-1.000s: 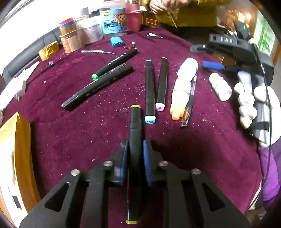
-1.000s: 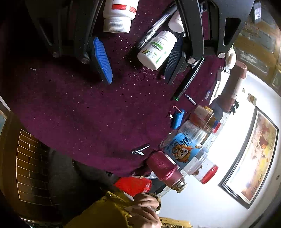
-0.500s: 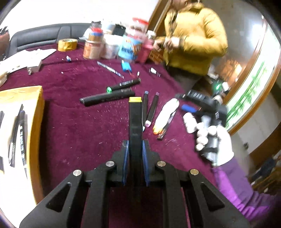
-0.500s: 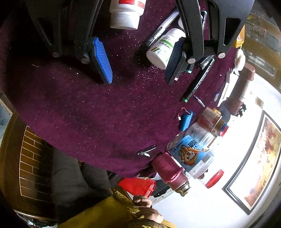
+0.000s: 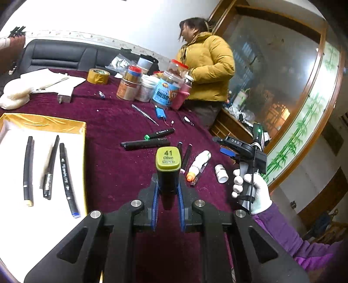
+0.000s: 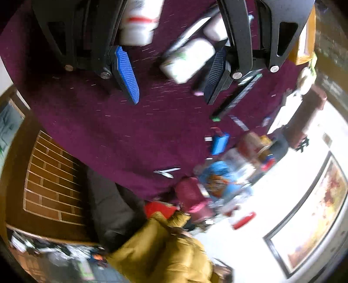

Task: Organize rigid objects
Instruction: 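Carry the olive marker toward the box with the left tool while the right tool grasps a teal-capped marker, then lower both markers into the box and open both tools, then return both tools to the table and grasp a black marker with the left tool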

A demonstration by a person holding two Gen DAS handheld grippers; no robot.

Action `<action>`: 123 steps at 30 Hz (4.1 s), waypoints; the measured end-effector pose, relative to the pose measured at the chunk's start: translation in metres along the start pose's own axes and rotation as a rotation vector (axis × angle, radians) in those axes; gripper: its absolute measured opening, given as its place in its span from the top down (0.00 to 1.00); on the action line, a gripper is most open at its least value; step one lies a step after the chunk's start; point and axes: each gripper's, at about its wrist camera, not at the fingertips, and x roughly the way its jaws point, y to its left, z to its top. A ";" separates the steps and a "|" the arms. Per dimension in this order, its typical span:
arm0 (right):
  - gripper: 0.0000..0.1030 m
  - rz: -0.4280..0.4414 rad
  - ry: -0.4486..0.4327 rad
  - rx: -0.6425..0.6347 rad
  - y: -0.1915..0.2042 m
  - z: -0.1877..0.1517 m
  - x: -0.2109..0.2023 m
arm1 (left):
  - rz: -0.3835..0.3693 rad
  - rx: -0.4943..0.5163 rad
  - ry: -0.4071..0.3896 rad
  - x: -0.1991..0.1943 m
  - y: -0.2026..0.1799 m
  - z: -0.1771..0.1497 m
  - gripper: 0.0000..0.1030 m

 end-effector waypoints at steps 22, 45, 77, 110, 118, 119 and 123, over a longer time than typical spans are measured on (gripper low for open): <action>0.47 -0.044 0.359 -0.283 0.122 -0.058 0.084 | -0.049 -0.062 -0.079 -0.045 0.045 -0.012 0.88; 0.87 0.354 0.377 -0.295 0.189 -0.100 0.007 | 0.115 -0.210 -0.164 -0.111 0.118 -0.028 0.88; 0.85 0.315 0.473 -0.452 0.324 -0.171 0.067 | 0.326 -0.285 0.033 -0.047 0.193 0.025 0.56; 0.50 -0.036 -0.049 -0.074 0.008 -0.013 -0.020 | 0.235 0.058 0.151 0.040 0.008 0.024 0.43; 0.50 -0.004 -0.033 0.025 -0.037 -0.006 0.004 | 0.342 0.286 0.241 0.151 -0.020 0.048 0.43; 0.50 0.006 -0.026 0.029 -0.039 -0.006 0.004 | 0.346 0.314 0.246 0.160 -0.022 0.050 0.43; 0.50 0.030 -0.013 0.047 -0.045 -0.008 0.004 | 0.359 0.404 0.282 0.206 -0.028 0.057 0.43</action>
